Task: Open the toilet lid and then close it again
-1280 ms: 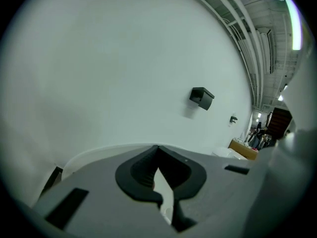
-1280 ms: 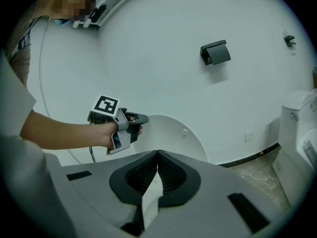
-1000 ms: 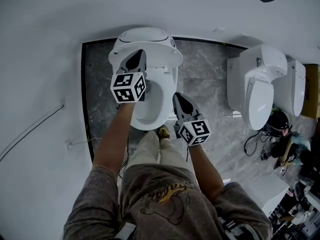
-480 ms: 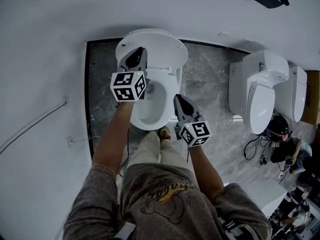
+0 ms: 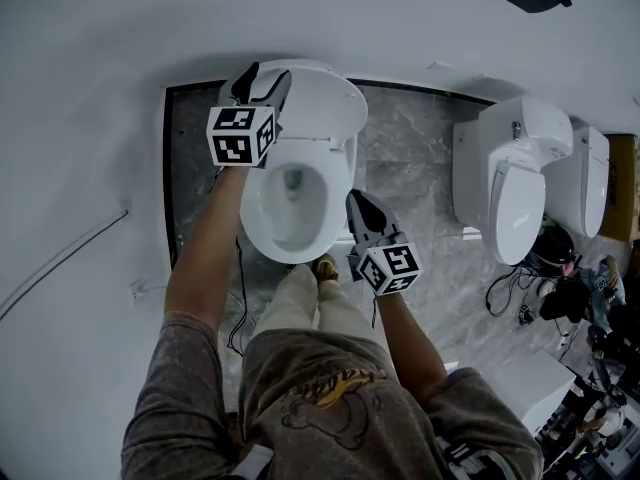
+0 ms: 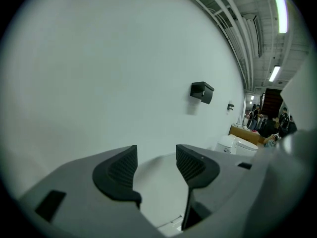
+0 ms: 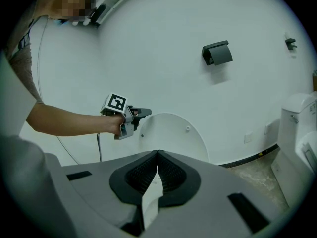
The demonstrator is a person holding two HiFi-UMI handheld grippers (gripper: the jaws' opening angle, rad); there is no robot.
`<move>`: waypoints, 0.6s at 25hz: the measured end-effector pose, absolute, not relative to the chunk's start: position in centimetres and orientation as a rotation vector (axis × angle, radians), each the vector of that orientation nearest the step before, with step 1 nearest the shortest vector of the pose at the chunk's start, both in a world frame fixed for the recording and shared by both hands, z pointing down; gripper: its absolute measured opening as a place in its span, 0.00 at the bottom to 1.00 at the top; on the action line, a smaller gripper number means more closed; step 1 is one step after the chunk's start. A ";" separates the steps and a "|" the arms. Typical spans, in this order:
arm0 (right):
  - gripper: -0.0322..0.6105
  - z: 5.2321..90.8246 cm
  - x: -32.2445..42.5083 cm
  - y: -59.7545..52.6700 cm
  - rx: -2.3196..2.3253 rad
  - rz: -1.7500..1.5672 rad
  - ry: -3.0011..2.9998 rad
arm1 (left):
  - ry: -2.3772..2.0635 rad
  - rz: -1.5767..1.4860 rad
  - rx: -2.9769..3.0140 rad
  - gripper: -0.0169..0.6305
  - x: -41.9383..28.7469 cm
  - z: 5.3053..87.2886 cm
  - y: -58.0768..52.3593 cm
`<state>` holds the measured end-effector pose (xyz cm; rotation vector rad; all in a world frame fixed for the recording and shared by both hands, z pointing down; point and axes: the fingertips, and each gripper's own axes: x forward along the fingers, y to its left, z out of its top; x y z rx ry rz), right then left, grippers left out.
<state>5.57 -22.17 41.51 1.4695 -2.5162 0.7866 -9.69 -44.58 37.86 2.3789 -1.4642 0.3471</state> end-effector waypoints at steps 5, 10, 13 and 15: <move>0.09 41.7 6.0 -21.8 1.486 0.785 -2.495 | -1.443 0.382 2.345 0.39 -9.7 38.5 -46.2; 0.09 41.8 6.6 -21.7 1.512 0.777 -2.483 | -1.461 0.410 2.310 0.39 -9.9 39.1 -47.2; 0.09 41.8 7.1 -21.3 1.522 0.780 -2.472 | -1.436 0.413 2.285 0.37 -9.6 39.2 -47.4; 0.09 41.9 7.2 -21.2 1.528 0.778 -2.467 | -1.427 0.405 2.270 0.34 -9.6 39.1 -47.6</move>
